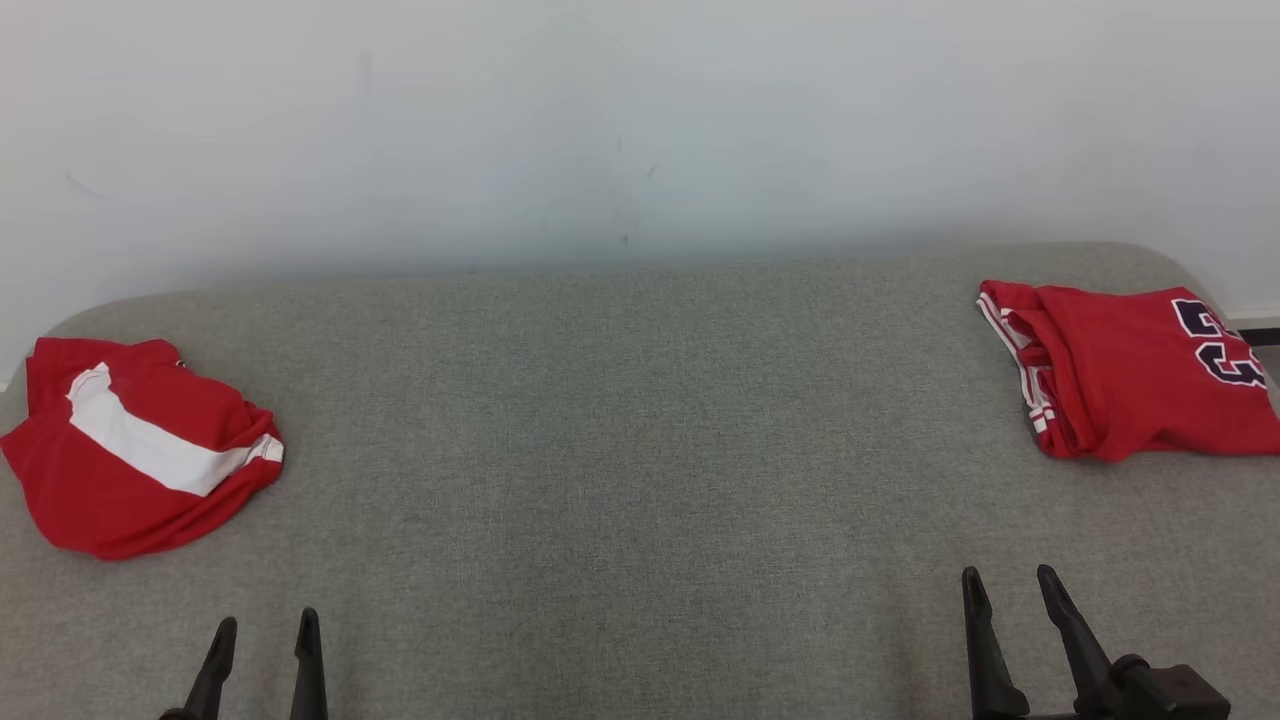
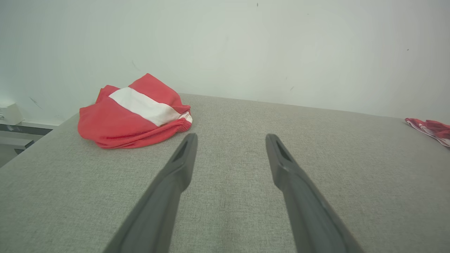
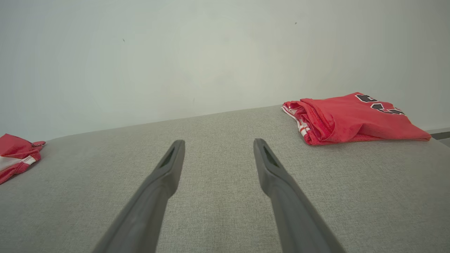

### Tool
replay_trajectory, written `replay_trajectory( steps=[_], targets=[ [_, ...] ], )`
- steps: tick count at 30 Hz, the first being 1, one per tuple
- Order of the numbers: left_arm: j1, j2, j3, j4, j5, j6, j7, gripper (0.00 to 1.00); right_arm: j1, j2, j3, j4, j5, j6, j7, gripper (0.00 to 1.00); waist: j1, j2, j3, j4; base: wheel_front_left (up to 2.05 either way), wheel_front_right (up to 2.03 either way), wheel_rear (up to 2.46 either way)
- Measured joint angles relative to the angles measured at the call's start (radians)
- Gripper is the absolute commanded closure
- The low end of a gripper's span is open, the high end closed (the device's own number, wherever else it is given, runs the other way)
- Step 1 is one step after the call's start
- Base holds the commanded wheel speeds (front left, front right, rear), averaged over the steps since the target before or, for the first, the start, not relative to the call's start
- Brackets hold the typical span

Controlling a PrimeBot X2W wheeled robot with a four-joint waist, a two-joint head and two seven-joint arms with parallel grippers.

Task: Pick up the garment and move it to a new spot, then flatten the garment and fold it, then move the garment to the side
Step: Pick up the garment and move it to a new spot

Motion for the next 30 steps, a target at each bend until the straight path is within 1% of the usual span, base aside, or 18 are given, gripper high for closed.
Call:
replay_trajectory(
  steps=[9,15,21,30],
  targets=[
    [-0.002,0.002,0.000,0.008,0.000,-0.001,0.000,0.00,0.002,0.003,-0.006,0.009,0.000,0.000,-0.001,0.00,0.0001,0.0000,-0.005,0.006,0.00,0.00,0.00],
    [-0.018,0.005,0.003,0.010,0.000,0.000,0.000,0.00,0.008,0.006,0.001,0.015,0.002,0.000,-0.005,0.00,0.0000,0.0000,-0.007,0.037,0.00,0.00,0.00],
    [-0.040,0.018,0.004,0.024,0.000,0.003,0.000,0.00,0.010,0.008,0.019,0.031,0.017,0.000,-0.009,0.00,0.0000,0.0001,-0.006,0.101,0.00,0.00,0.00],
    [-0.057,0.034,0.012,0.043,-0.010,0.008,0.000,0.00,0.000,0.011,0.045,0.053,0.026,0.000,-0.017,0.00,0.0001,0.0001,0.004,0.236,0.00,0.00,0.00]
  ],
)
